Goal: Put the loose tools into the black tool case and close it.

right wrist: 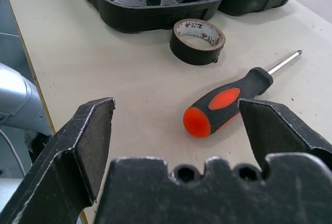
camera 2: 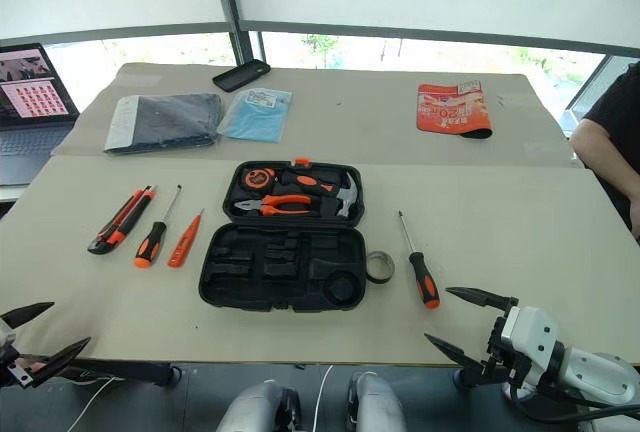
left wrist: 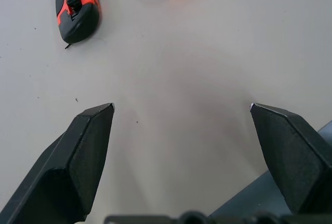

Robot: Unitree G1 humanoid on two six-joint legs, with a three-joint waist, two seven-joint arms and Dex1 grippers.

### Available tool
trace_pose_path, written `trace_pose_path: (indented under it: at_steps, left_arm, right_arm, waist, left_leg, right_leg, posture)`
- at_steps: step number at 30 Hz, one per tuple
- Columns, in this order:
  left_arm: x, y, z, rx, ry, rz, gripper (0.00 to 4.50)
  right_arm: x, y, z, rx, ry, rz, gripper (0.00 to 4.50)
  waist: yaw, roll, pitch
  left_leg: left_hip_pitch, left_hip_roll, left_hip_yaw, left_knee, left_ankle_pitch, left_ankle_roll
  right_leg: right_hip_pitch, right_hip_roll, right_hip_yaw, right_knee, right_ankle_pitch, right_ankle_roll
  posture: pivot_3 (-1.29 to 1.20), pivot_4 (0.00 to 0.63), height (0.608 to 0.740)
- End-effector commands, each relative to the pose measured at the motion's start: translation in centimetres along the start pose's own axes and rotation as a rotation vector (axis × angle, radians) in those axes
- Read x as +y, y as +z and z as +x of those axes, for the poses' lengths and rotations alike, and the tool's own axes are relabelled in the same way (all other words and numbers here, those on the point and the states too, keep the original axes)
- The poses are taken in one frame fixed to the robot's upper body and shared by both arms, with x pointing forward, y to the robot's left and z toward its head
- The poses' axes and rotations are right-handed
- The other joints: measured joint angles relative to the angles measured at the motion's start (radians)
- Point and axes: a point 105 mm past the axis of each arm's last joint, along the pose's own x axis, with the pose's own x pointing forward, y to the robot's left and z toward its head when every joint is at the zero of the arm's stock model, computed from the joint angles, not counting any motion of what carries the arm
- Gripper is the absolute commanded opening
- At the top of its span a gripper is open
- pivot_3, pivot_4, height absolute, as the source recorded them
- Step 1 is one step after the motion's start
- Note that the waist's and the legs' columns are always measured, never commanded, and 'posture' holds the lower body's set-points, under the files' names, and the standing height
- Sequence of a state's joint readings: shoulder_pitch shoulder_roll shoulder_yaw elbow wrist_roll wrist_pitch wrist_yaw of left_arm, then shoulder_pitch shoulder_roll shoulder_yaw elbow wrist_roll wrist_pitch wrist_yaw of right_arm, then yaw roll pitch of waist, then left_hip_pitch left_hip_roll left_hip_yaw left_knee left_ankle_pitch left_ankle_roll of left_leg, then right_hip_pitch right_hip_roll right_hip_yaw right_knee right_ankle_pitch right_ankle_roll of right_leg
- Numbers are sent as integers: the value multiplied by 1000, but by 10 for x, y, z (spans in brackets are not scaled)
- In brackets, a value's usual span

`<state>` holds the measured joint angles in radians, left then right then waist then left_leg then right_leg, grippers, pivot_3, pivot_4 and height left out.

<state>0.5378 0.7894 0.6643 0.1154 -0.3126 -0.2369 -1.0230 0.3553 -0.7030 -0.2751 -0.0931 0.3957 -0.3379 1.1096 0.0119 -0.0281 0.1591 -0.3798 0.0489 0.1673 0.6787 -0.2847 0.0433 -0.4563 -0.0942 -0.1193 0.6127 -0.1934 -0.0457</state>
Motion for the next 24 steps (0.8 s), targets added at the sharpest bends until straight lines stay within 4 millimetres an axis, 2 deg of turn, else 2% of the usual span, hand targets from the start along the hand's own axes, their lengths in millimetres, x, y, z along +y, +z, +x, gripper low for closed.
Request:
trace_pose_path:
  at_steps: [1,3,4,8,10,12,14,16,20,24]
  left_arm:
    - [16,17,2,-78,95,-102,4500]
    - [35,22,0,-123,222,-266,4500]
    - [40,20,-1,-116,266,-314,4500]
    - [39,1,-10,15,311,-537,4500]
    - [35,1,-14,62,278,-638,4500]
    - [33,7,-14,84,239,-715,4500]
    - [35,22,-8,67,201,-743,4500]
    - [41,40,3,31,187,-734,4500]
    - [47,54,24,72,191,-712,4500]
    - [55,76,53,34,205,-664,4500]
  right_arm:
    - [-19,23,17,-121,-70,-43,4411]
    - [-37,63,41,-317,-99,-41,4411]
    - [-41,76,48,-372,-94,-34,4411]
    - [-38,106,69,-488,-39,-28,4411]
    - [-36,118,76,-531,-21,-36,4411]
    - [-35,124,79,-554,-13,-42,4411]
    - [-34,125,82,-558,2,-50,4411]
    - [-31,121,86,-544,20,-56,4411]
    - [-30,116,89,-535,26,-58,4411]
    - [-24,114,95,-515,71,-72,4411]
  waist:
    - [0,0,0]
    - [-13,-2,0]
    - [-16,-1,1]
    - [-18,-3,0]
    - [-16,-4,0]
    - [-11,-4,0]
    - [-2,-4,0]
    - [8,-4,0]
    - [7,-5,0]
    - [0,-5,0]
  left_leg:
    - [0,0,0,0,0,0]
    - [1,1,0,0,0,0]
    - [0,2,0,2,1,-1]
    - [5,1,-2,3,3,-4]
    - [5,1,-1,2,3,-4]
    - [3,0,-1,2,3,-4]
    - [3,0,-1,3,4,-5]
    - [3,0,-2,3,3,-8]
    - [5,-1,-2,3,3,-9]
    - [7,-1,-1,3,6,-14]
  right_leg:
    - [0,0,0,0,0,0]
    - [0,1,0,0,1,1]
    - [0,0,0,2,2,3]
    - [1,0,-1,6,4,7]
    - [0,1,-1,8,2,3]
    - [-2,0,-1,11,0,-1]
    - [-2,0,-2,13,-1,-2]
    - [-1,-1,-3,13,-1,-2]
    - [0,-1,-2,14,-1,-2]
    - [0,0,-1,17,-1,-2]
  posture:
    - [0,150,740]
    - [0,150,740]
    - [0,150,740]
    - [0,150,740]
    - [0,150,740]
    - [0,150,740]
    - [0,150,740]
    - [0,150,740]
    - [0,150,740]
    - [0,150,740]
